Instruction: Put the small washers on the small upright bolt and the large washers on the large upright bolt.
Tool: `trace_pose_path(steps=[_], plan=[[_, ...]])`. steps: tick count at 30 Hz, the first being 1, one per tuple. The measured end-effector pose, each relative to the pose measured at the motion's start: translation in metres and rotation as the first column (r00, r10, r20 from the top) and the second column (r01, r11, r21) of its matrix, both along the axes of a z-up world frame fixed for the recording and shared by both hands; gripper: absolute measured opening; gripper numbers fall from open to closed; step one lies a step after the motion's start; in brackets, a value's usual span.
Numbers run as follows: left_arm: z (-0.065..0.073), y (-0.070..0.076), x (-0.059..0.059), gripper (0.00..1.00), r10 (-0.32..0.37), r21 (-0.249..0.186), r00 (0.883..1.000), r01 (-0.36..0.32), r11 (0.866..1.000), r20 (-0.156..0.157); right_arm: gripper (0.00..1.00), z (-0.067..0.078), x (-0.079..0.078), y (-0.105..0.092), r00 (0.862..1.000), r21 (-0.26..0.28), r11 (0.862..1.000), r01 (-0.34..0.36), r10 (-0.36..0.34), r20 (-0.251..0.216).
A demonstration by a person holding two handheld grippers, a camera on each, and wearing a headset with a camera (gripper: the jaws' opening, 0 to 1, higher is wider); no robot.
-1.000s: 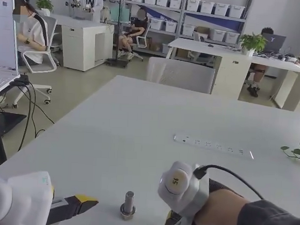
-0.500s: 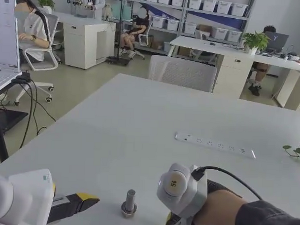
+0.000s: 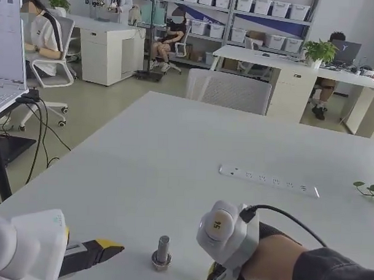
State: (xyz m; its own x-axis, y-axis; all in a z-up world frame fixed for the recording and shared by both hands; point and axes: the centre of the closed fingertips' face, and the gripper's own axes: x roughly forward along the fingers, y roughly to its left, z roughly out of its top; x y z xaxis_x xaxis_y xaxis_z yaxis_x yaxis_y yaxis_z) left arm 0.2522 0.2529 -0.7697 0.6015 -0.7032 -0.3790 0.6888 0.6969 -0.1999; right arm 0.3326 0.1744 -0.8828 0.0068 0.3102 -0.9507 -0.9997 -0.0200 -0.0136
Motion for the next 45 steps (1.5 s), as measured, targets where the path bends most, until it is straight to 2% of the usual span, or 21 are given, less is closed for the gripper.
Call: trace_pose_path(steps=[21,35,45], plan=[[0.0,-0.001,0.0,0.9,-0.004,-0.001,1.0,0.004,1.0,-0.003,0.13,0.004,-0.003,-0.003,1.0,0.003,1.0,0.006,-0.006,-0.008],[0.003,-0.002,-0.001,0.9,-0.01,0.0,1.0,0.01,1.0,0.0,0.13,0.017,-0.01,-0.007,1.0,0.006,1.0,-0.001,0.001,0.008],[0.002,-0.003,-0.001,0.9,-0.015,0.001,1.0,0.015,1.0,0.001,0.13,0.029,-0.015,-0.021,0.999,0.02,1.0,0.019,-0.02,0.025]])
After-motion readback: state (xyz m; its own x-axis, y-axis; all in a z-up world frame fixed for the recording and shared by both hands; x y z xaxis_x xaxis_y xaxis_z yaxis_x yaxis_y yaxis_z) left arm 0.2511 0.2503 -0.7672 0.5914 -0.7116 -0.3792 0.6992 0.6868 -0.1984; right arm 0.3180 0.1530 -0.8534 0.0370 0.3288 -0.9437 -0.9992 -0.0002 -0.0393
